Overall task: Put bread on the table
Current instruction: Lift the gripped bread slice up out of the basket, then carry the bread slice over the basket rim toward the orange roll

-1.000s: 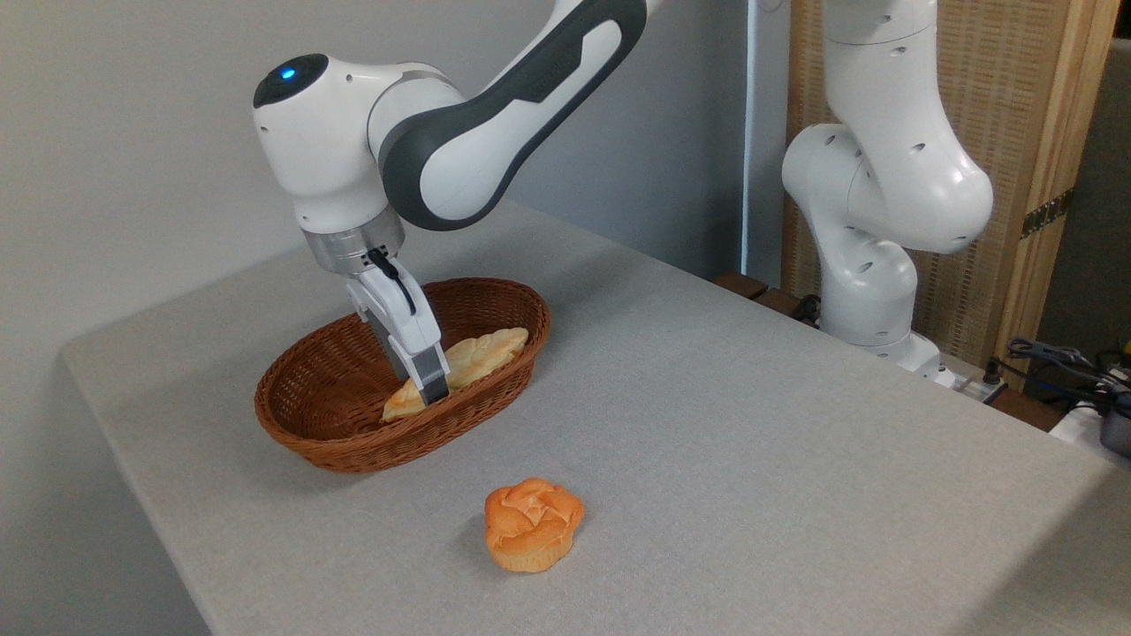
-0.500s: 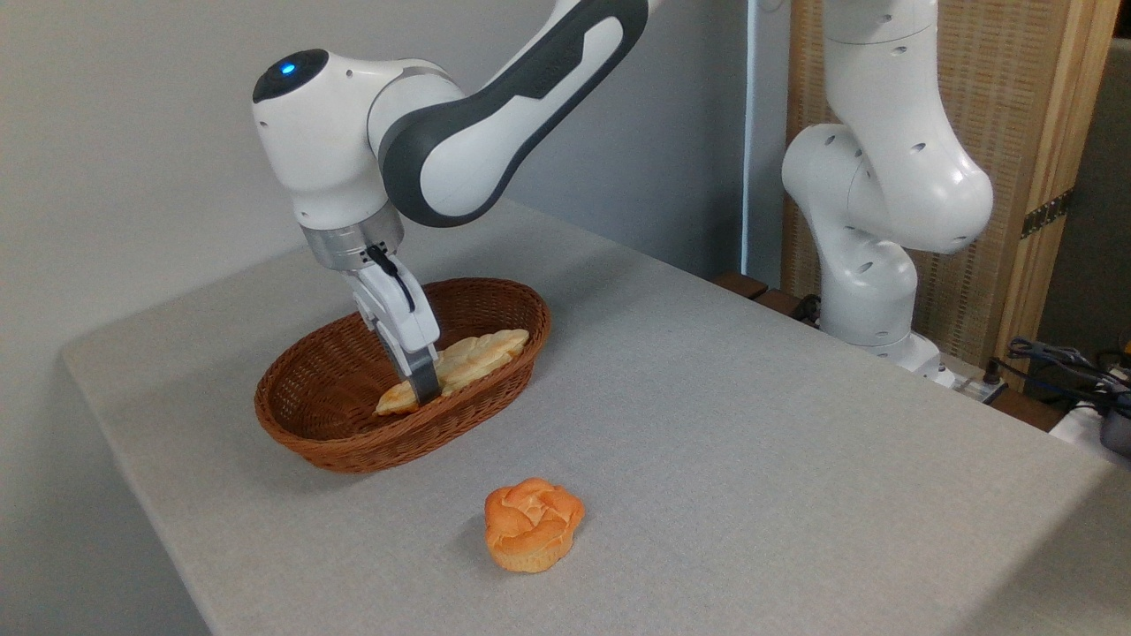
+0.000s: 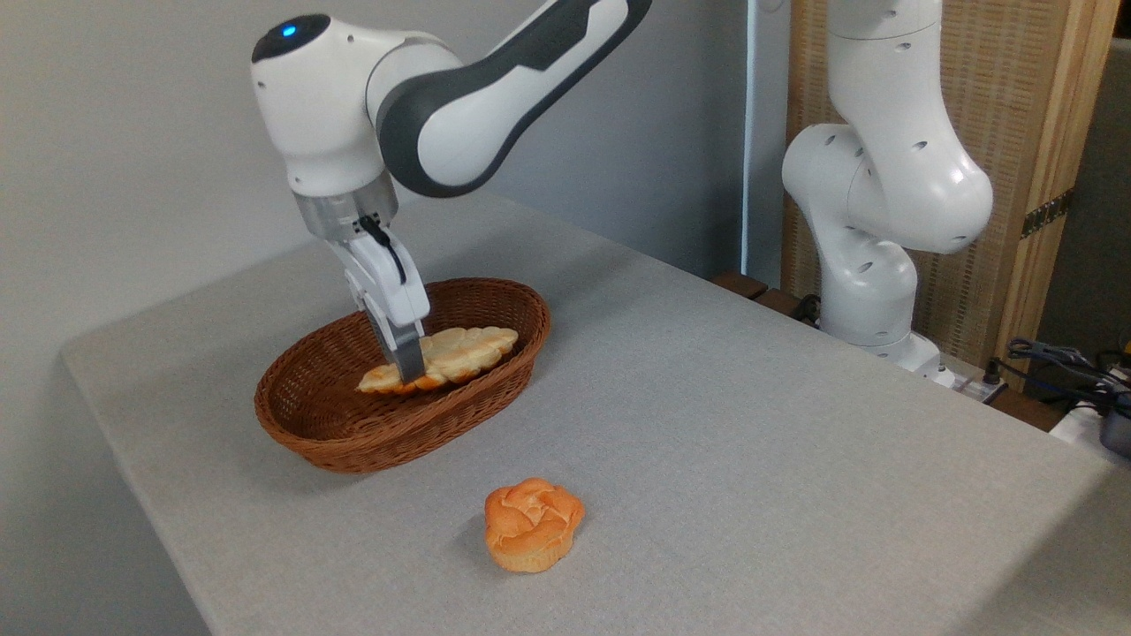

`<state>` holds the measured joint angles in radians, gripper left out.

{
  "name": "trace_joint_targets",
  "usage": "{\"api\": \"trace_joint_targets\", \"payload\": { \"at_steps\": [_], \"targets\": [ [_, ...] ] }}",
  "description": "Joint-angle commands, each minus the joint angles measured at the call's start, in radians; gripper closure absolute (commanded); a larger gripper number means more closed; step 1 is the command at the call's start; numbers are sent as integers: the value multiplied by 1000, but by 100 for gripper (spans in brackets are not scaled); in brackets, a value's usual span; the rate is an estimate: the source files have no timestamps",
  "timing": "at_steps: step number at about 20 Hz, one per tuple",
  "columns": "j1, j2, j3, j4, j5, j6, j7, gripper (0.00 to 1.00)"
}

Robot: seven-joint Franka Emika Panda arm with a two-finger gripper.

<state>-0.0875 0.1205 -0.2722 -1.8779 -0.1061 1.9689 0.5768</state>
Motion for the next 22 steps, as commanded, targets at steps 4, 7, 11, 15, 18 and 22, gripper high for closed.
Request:
{"api": "trace_joint_targets", "payload": {
  "at_steps": [4,7,11,15,18,22],
  "targets": [
    [-5,-73,11,8,-46,-5,-28,81],
    [0,-111,40,8,-44,-68,-18,81],
    [0,-156,123,8,-44,-133,4,81],
    [0,-171,200,5,-41,-209,118,81],
    [0,-173,252,-10,-32,-223,218,81],
    [2,-174,327,-33,-30,-225,316,78]
  ]
}}
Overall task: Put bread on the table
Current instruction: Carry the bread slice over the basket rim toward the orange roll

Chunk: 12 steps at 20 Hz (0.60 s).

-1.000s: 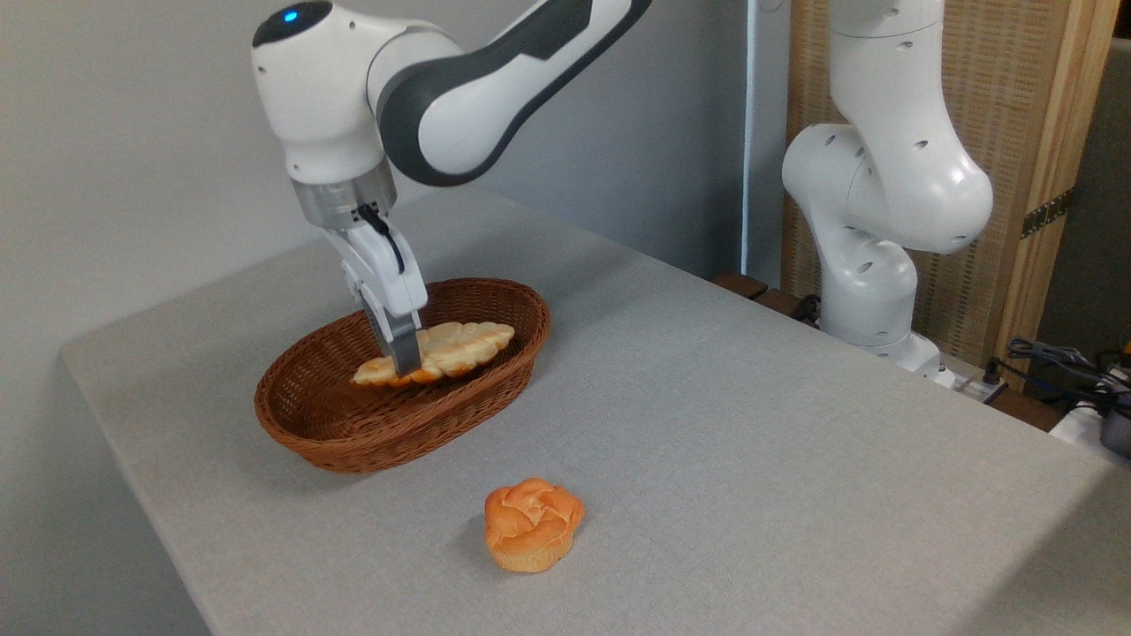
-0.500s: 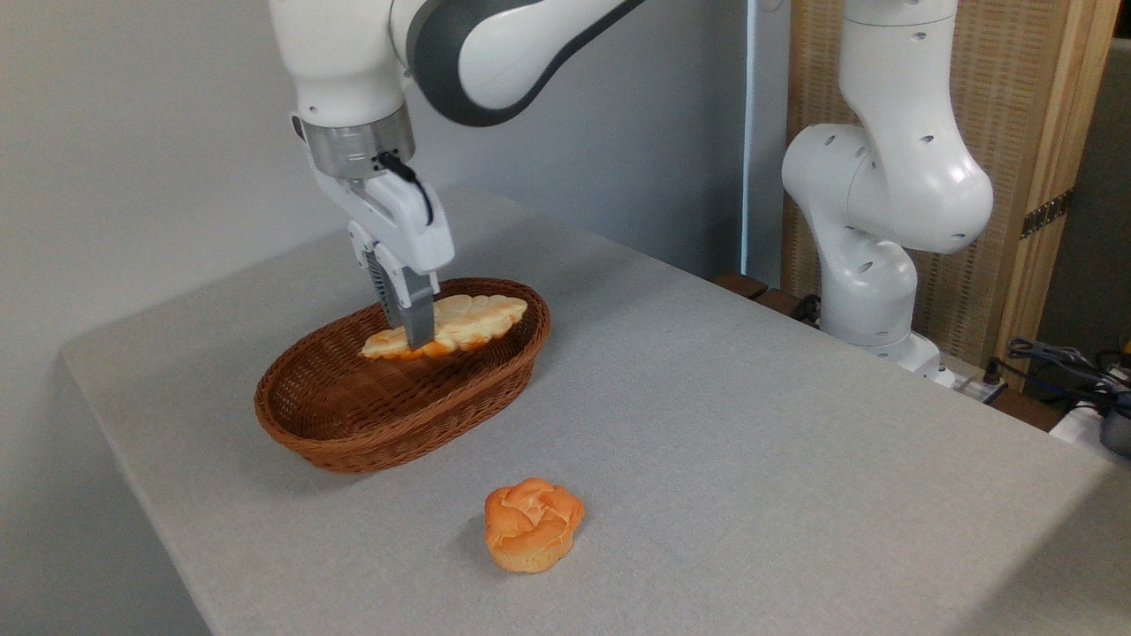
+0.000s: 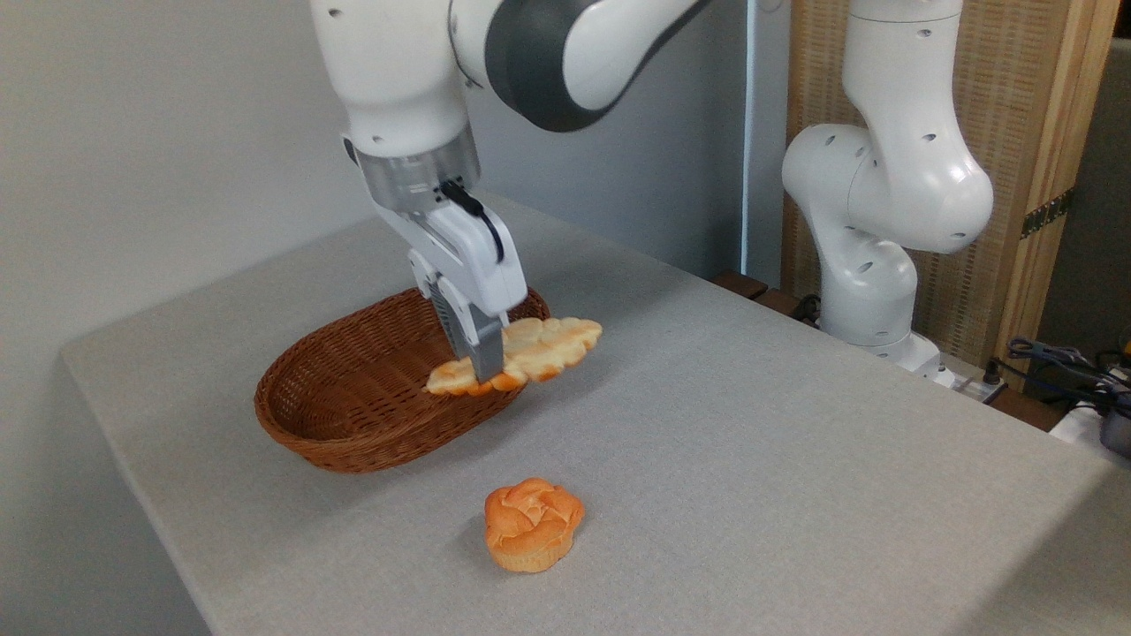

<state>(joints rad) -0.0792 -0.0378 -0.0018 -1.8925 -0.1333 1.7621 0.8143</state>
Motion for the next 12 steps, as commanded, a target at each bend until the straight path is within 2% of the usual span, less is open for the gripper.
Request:
{"api": "trace_joint_targets", "payload": {
  "at_steps": [1,2,3,6,12],
  "targets": [
    [-7,-16,69,-20,-3,-18,91,76],
    [-7,-16,80,-20,-3,-18,95,65],
    [-7,-14,86,-20,-2,-18,95,43],
    [-5,-13,89,-20,49,-19,95,1],
    [-5,-10,88,-20,50,-19,94,0]
  ]
}}
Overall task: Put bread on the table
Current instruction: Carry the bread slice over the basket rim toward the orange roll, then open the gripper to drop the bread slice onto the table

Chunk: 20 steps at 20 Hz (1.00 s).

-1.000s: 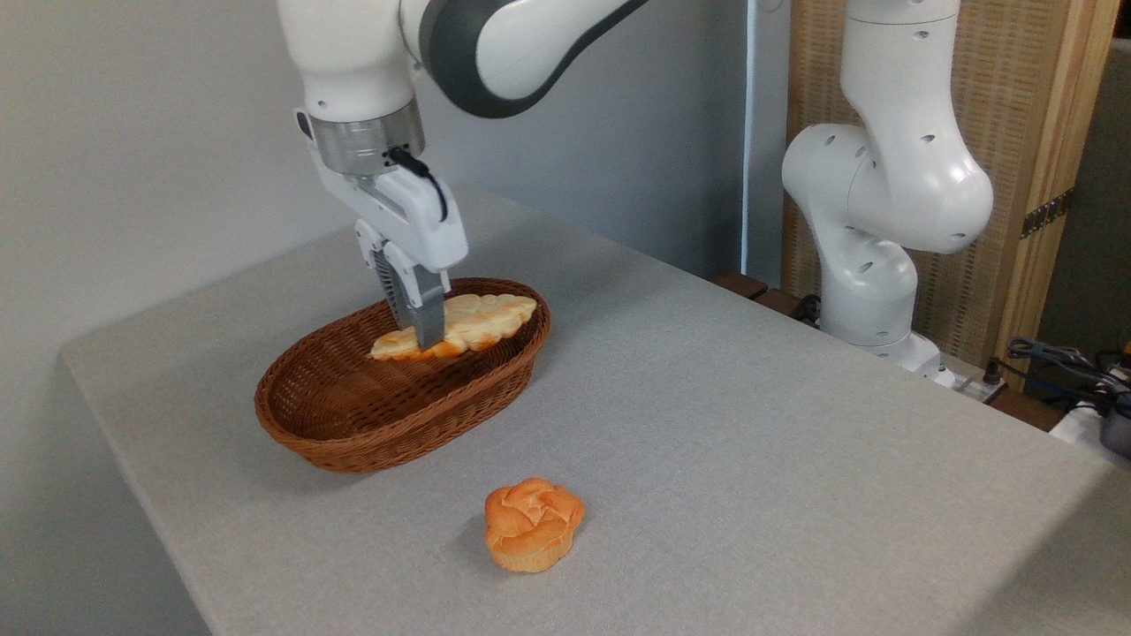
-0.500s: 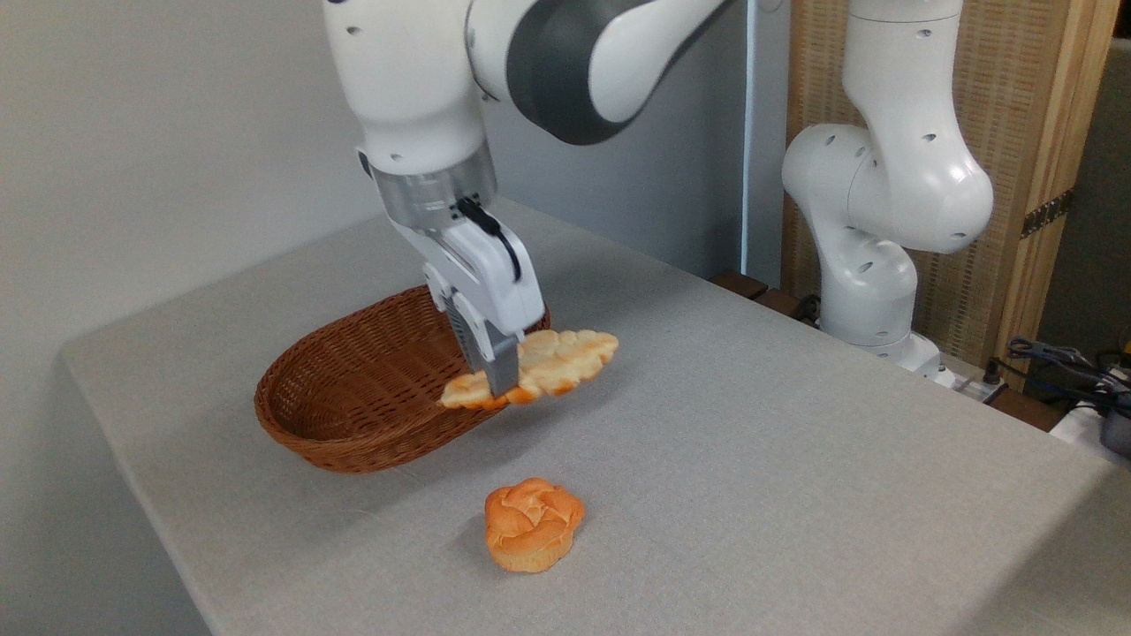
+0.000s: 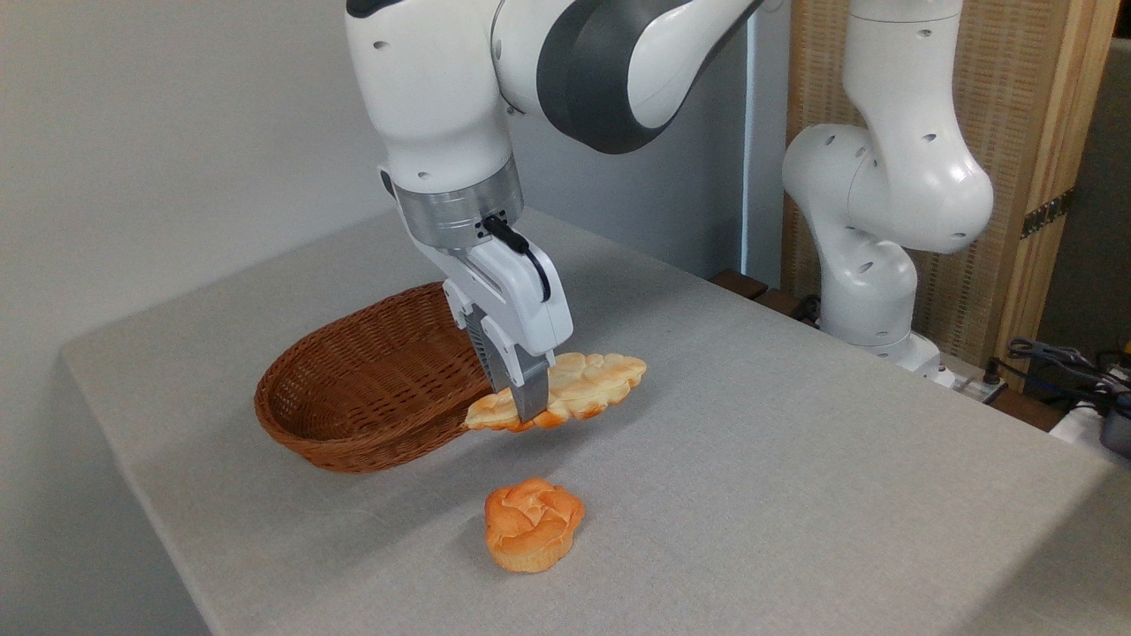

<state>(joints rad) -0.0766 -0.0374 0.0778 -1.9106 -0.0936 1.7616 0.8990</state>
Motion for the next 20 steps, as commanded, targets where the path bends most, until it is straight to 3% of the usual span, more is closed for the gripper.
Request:
{"api": "trace_joint_targets", "payload": {
  "at_steps": [1,15,20],
  "targets": [
    [-8,-10,8,-2,11,-19,9,0],
    [-9,-18,8,5,11,-14,9,0],
    [-11,-35,2,30,11,39,-14,0]
  ]
}}
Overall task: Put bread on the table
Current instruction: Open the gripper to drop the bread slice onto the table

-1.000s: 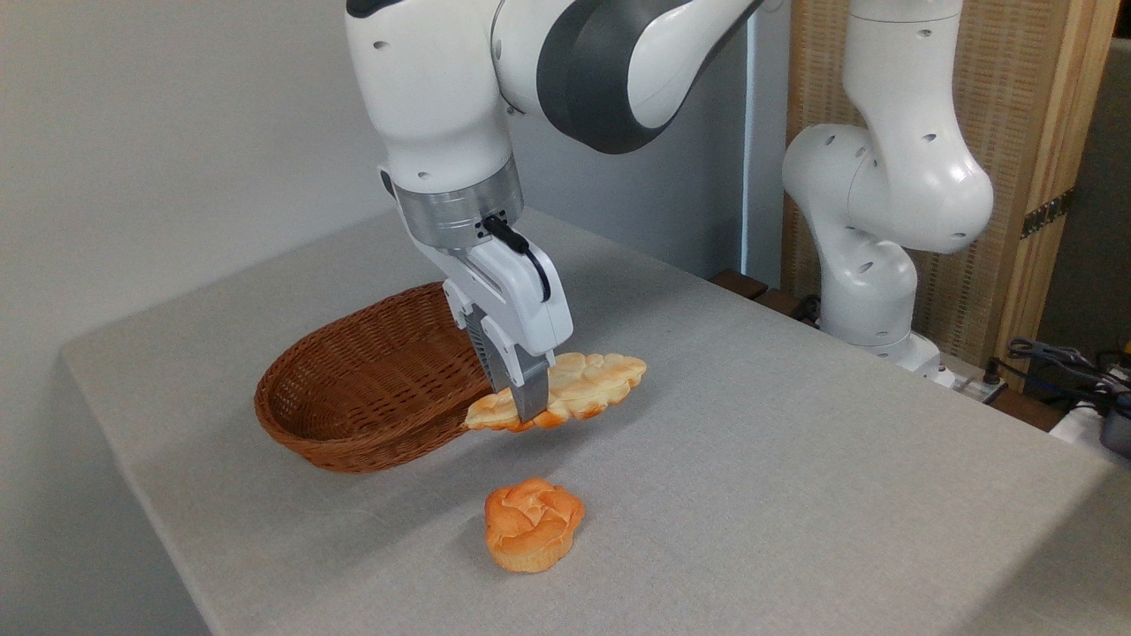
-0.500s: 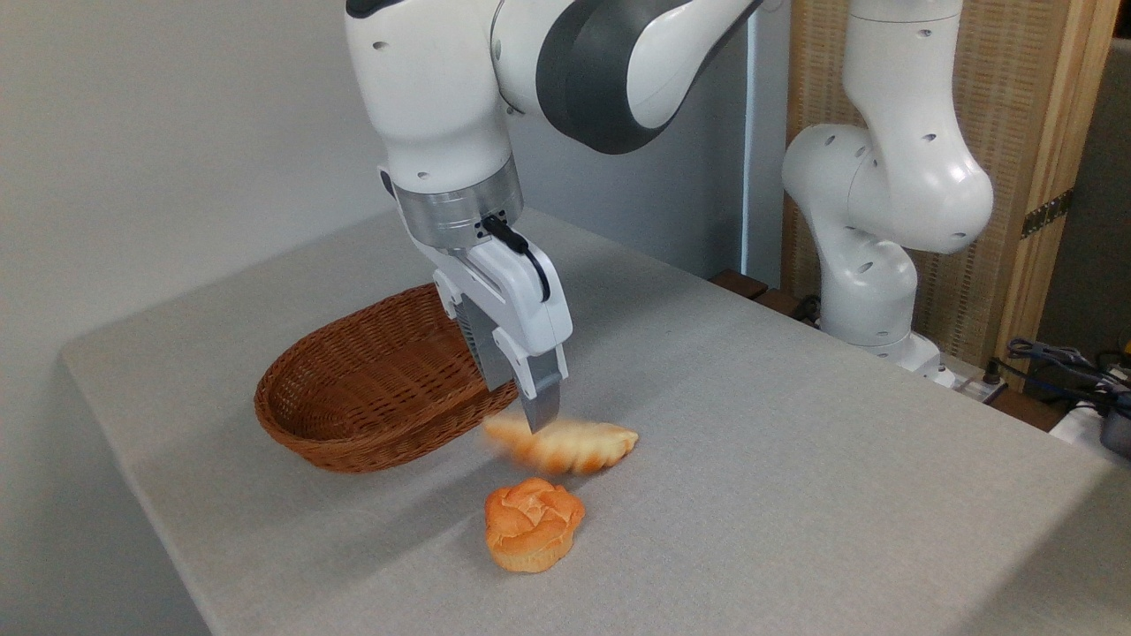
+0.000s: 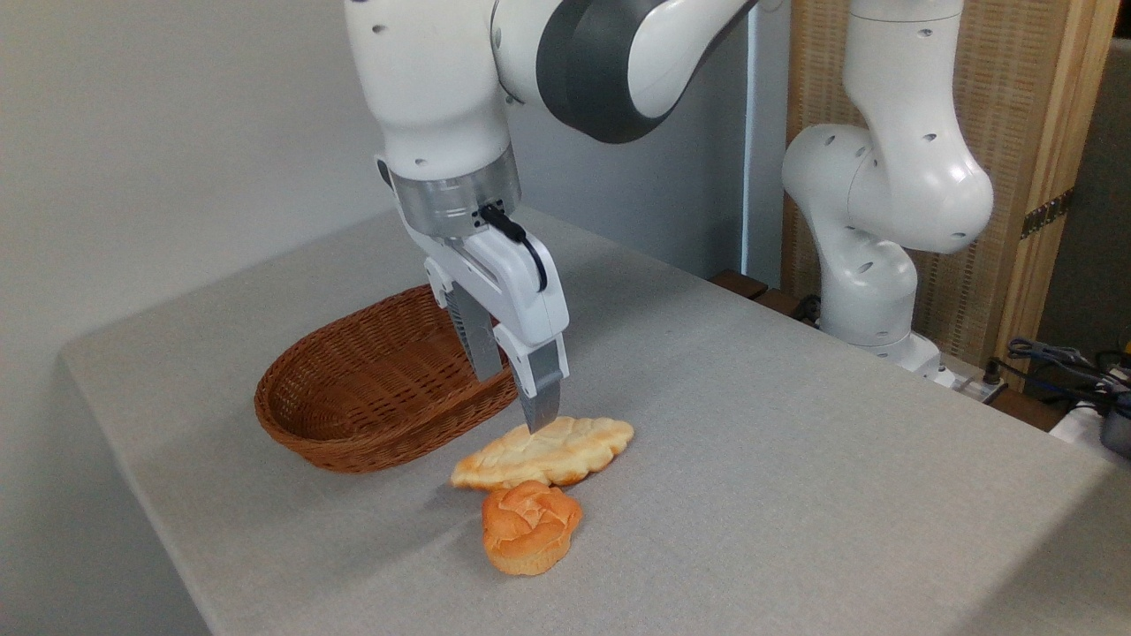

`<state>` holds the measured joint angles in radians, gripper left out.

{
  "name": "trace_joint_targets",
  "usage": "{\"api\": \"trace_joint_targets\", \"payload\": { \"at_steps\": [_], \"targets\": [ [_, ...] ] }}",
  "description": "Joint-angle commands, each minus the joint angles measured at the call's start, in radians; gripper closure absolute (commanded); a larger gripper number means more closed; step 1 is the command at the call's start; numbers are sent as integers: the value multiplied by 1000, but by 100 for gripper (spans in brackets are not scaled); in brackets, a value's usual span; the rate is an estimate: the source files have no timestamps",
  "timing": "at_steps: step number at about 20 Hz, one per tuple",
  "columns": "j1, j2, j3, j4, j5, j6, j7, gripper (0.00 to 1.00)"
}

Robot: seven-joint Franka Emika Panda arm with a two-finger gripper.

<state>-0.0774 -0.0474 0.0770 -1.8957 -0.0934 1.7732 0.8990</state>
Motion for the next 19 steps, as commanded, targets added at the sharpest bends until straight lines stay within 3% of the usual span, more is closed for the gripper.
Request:
{"api": "trace_joint_targets", "payload": {
  "at_steps": [1,6,8,19],
  "targets": [
    [-10,-25,1,20,11,32,-32,0],
    [-10,-22,0,33,14,141,-175,0],
    [-10,-16,0,32,35,155,-180,0],
    [-10,-12,6,33,37,149,-186,0]
  ]
}}
